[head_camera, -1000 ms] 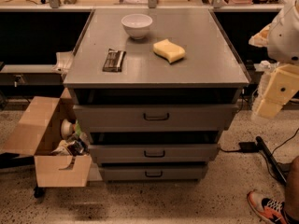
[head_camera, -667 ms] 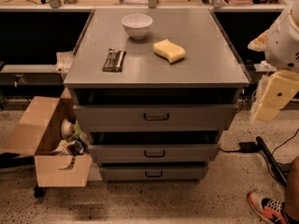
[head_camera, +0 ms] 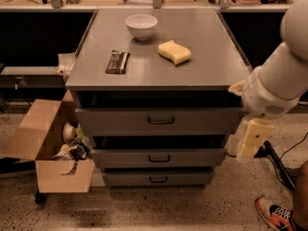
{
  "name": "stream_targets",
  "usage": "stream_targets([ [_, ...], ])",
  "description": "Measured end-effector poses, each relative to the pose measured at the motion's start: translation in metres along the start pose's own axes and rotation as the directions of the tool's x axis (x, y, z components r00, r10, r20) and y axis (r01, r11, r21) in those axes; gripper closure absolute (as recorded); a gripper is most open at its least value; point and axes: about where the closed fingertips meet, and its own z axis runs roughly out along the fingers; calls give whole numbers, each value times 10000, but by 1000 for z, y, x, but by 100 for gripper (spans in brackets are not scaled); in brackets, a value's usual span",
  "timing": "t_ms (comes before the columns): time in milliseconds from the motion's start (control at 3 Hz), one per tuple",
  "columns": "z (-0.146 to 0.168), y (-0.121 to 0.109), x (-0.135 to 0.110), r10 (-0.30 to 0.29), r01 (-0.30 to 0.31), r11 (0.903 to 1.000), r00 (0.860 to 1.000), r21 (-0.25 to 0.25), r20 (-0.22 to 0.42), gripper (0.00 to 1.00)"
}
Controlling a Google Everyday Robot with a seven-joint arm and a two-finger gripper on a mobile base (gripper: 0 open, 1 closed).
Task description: Open top drawer
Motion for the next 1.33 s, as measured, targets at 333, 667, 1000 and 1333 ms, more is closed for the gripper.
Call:
stream_targets([
  [333, 59, 10, 0, -641, 654, 9965, 9976, -513, 263, 0],
  [667, 107, 9, 3, -1026, 1071, 9905, 9932, -857, 558, 0],
  [1000, 107, 9, 3, -1026, 1071, 9905, 9932, -857, 558, 0],
  [1333, 110, 8, 1, -1200, 1216, 9901, 9924, -707, 262, 0],
])
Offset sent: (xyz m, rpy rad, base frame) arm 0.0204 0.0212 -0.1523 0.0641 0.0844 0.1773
